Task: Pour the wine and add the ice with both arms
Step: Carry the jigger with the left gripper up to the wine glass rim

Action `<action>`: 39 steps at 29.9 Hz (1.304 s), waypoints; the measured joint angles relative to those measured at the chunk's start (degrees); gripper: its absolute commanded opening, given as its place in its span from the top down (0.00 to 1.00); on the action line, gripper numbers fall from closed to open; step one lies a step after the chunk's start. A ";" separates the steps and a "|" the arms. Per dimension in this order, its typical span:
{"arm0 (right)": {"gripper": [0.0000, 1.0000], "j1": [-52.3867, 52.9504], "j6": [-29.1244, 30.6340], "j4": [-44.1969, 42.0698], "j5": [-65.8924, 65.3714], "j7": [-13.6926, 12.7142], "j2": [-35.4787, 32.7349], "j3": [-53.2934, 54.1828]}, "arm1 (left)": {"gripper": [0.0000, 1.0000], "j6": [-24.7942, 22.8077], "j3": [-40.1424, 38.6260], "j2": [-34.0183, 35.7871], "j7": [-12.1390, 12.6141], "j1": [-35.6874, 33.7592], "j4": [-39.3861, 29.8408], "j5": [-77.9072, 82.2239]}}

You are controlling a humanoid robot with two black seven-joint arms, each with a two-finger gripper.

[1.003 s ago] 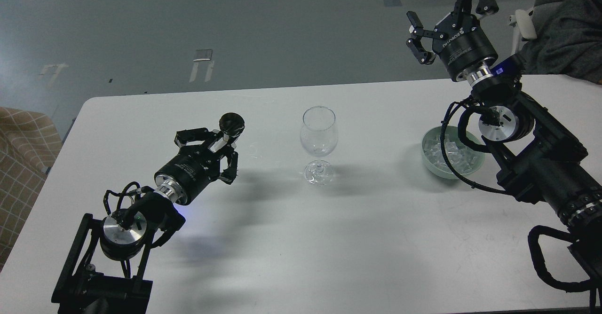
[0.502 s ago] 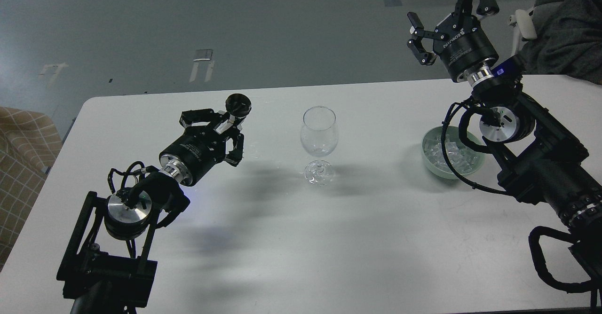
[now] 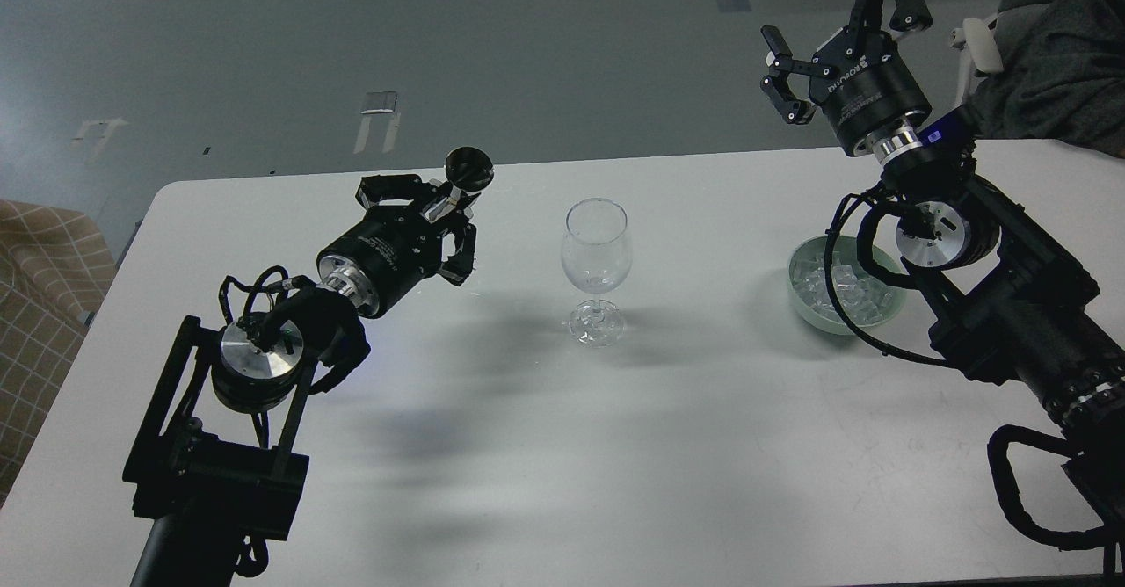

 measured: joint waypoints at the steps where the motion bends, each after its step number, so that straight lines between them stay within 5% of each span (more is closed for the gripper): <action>1: 0.00 -0.07 0.00 0.00 0.00 0.00 0.00 0.00 | 1.00 0.21 0.04 0.00 0.00 -0.27 0.00 0.04; 39: 0.00 -0.49 0.01 0.09 0.00 0.00 0.61 0.00 | 1.00 4.82 6.34 0.00 0.01 -5.66 -0.09 1.01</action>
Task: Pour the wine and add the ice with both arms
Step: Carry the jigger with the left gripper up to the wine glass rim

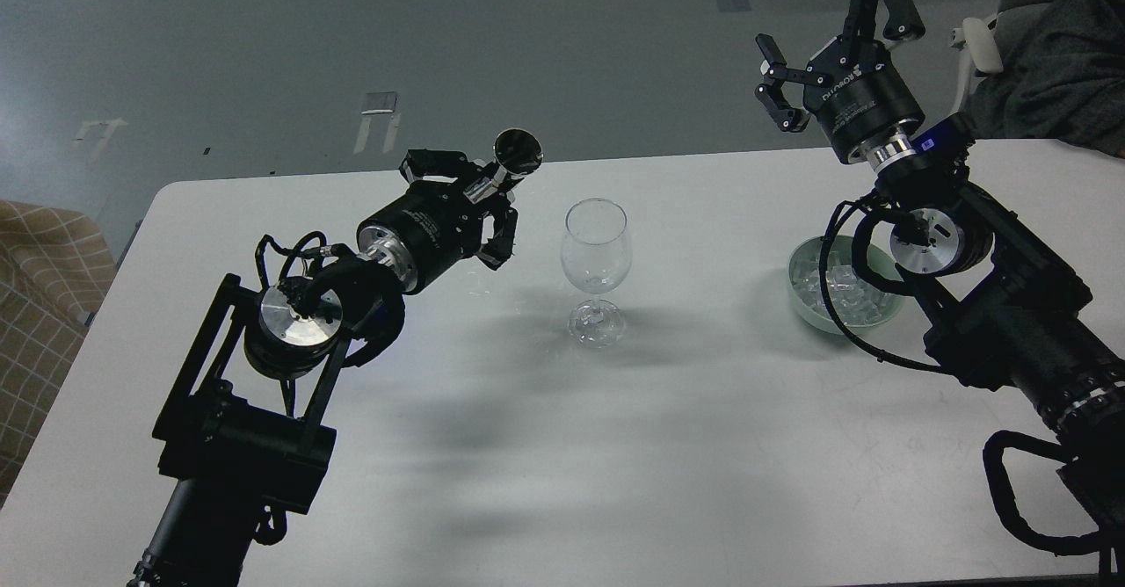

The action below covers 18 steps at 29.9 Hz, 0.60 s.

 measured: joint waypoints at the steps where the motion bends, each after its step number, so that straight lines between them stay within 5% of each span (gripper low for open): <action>1: 0.00 0.00 0.00 0.00 0.00 0.00 0.01 0.00 | 1.00 0.36 0.02 0.00 0.00 -0.30 0.00 0.15; 18: 0.00 -0.05 0.00 -0.01 0.00 0.06 0.19 0.01 | 1.00 1.42 3.61 0.01 -0.03 -1.99 -0.08 2.29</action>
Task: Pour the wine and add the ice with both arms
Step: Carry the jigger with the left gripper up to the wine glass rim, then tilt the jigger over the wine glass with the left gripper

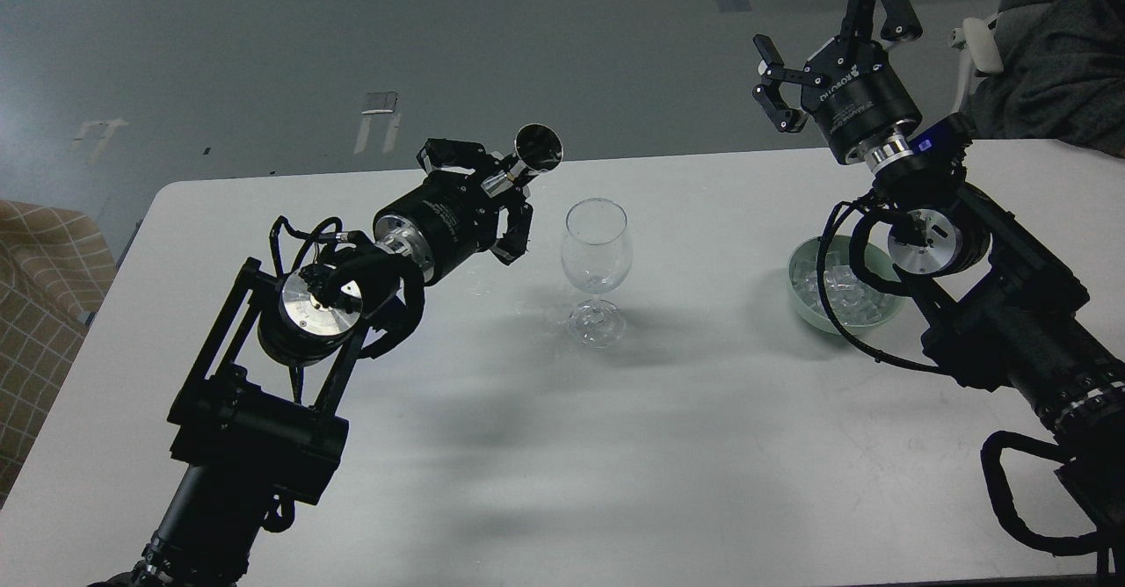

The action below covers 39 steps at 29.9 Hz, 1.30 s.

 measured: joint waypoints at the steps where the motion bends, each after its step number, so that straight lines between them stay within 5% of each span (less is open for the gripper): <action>1: 0.00 -0.02 0.00 0.00 0.00 0.00 0.03 0.00 | 1.00 0.00 0.68 0.00 0.00 -0.02 -0.01 0.39; 39: 0.00 -0.38 0.00 0.00 0.00 0.02 0.17 0.09 | 1.00 -2.84 4.02 -0.01 0.00 -1.09 -0.01 11.25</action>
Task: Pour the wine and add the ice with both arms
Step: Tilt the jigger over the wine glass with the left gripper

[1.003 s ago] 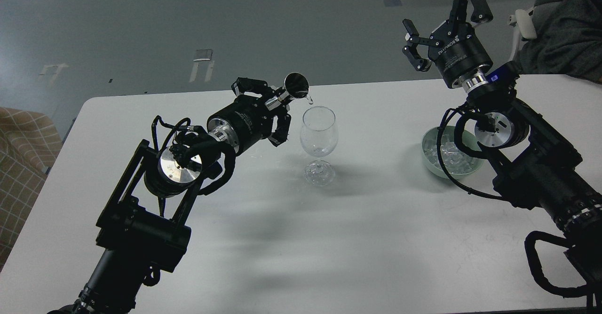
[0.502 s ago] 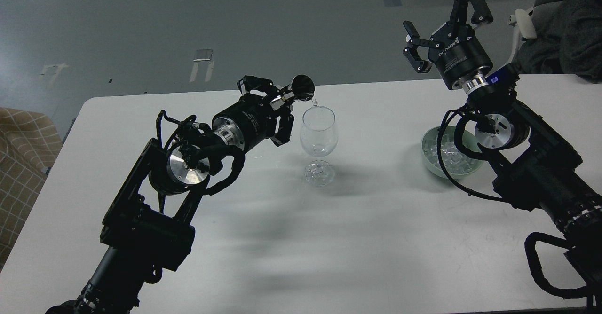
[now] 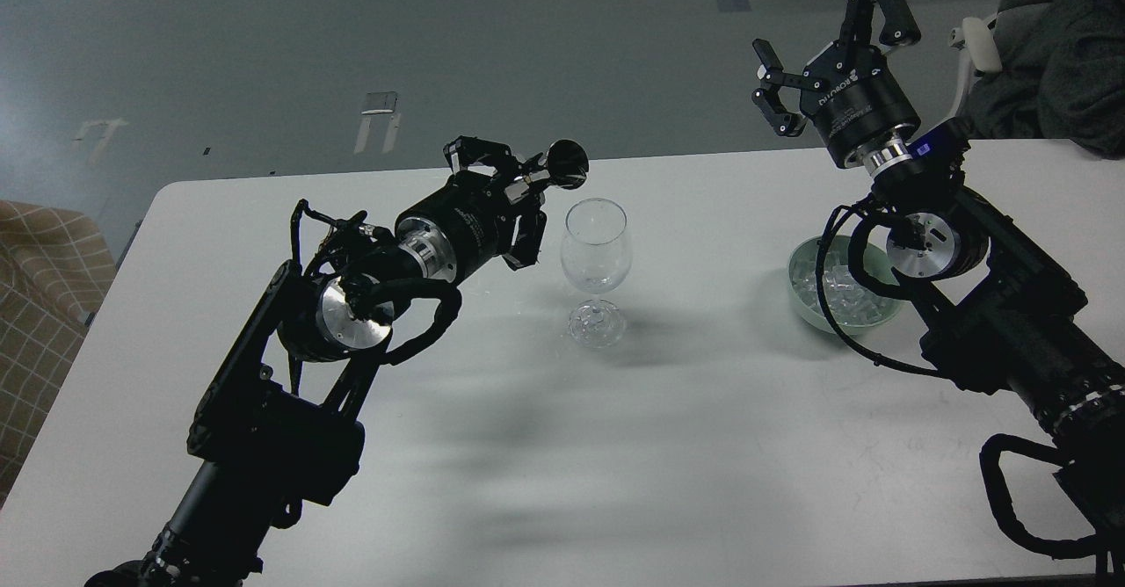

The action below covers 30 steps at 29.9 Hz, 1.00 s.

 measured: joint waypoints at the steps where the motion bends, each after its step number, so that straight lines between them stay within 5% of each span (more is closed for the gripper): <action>1: 0.00 0.00 0.00 0.00 0.00 0.00 0.00 0.00 | 1.00 -0.02 0.00 0.00 0.00 0.01 0.00 0.19; 30: 0.00 -0.06 0.00 0.00 0.00 0.00 0.27 -0.01 | 1.00 -1.64 2.57 0.00 -0.98 0.21 -1.13 6.43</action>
